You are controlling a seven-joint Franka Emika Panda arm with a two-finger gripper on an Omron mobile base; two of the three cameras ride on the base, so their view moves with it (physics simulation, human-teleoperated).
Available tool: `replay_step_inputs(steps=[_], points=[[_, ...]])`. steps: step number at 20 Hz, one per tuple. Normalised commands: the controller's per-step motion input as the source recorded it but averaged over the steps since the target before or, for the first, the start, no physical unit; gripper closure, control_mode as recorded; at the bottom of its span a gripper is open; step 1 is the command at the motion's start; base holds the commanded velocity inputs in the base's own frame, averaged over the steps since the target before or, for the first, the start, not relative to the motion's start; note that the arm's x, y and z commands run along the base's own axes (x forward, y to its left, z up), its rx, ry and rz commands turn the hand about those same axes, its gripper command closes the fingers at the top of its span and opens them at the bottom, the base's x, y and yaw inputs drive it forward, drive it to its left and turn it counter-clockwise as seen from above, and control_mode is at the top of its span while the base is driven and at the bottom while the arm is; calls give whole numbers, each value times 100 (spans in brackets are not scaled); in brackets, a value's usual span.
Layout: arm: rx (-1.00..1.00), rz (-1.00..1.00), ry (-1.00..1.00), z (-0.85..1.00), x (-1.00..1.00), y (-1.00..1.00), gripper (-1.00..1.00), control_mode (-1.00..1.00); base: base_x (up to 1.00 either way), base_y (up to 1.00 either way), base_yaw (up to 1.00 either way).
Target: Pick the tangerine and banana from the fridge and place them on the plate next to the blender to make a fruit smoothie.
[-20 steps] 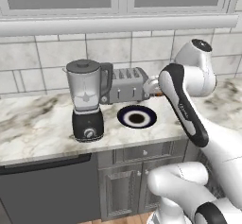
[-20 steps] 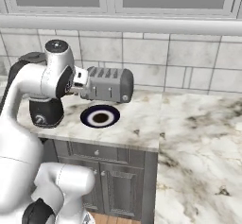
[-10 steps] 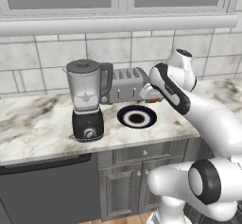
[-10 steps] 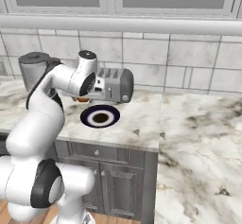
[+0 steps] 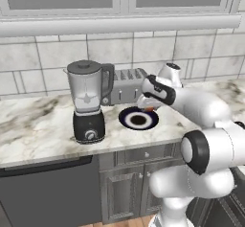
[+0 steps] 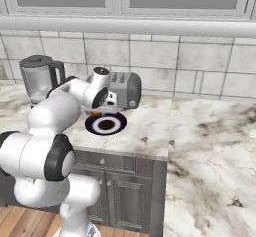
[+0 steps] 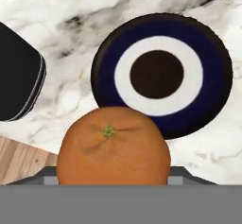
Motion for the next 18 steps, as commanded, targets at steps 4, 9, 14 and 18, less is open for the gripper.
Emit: replay_step_inputs(steps=[4, 9, 14, 18], points=[[-3, -1, 13, -79, 46, 0, 100, -100, 0, 0, 0], [0, 0, 4, -59, 41, 0, 100, -100, 0, 0, 0], [0, 0, 0, -45, 46, 0, 100, -100, 0, 0, 0], [0, 0, 4, -40, 36, 0, 100, -100, 0, 0, 0]])
